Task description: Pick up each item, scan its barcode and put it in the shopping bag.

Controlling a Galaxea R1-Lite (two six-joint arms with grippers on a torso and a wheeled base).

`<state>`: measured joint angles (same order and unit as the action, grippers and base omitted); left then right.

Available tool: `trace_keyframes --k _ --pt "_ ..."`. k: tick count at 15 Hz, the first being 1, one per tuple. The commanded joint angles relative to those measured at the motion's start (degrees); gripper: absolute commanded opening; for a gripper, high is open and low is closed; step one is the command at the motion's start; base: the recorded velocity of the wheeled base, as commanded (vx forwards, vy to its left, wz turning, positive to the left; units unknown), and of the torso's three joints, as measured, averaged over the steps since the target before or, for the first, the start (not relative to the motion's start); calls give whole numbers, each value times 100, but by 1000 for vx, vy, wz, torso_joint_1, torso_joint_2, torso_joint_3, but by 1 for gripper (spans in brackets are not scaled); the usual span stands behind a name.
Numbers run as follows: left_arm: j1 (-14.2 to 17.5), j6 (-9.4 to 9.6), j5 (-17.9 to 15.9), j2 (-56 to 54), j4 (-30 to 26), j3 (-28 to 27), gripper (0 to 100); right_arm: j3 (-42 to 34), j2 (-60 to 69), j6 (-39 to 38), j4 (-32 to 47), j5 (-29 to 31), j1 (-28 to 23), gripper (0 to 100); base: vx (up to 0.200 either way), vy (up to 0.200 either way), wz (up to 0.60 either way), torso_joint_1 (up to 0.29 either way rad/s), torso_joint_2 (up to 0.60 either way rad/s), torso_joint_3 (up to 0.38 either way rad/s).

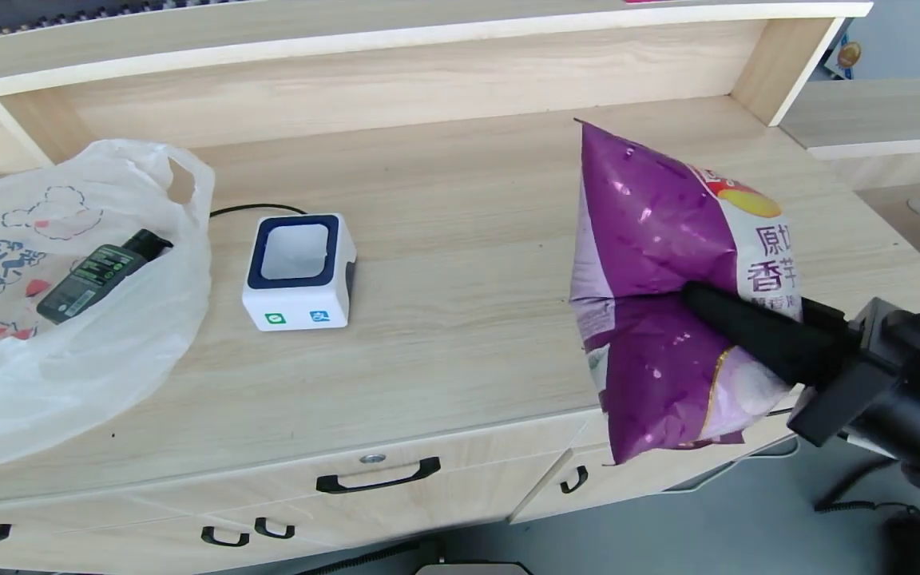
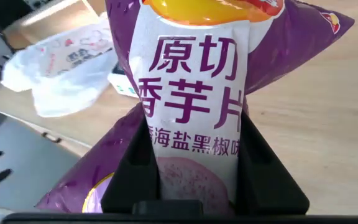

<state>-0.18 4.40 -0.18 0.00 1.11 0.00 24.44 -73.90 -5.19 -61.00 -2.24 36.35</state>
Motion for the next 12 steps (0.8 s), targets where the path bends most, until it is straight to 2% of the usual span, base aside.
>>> trace_keyframes --k 1,3,4,9,11,12 --pt "9 -9 1 9 3 0 100 359 192 932 299 303 -656 0 0 0 0 0 0 0" --pt "1 -9 1 9 -14 0 100 289 306 1381 387 848 -647 0 0 0 0 0 0 0" --pt "1 -9 1 9 -14 0 100 210 359 1389 387 1015 -638 0 -200 0 0 2 -2 2" --pt "1 -27 1 9 -14 0 100 -1 561 1363 405 1059 -656 0 -200 0 0 3 6 0" --pt "1 -27 1 9 -5 0 100 8 587 1363 519 1059 -665 0 0 0 0 0 0 0" --pt "1 -18 1 9 -5 0 100 52 596 1310 598 1077 -673 0 0 0 600 -12 7 2"
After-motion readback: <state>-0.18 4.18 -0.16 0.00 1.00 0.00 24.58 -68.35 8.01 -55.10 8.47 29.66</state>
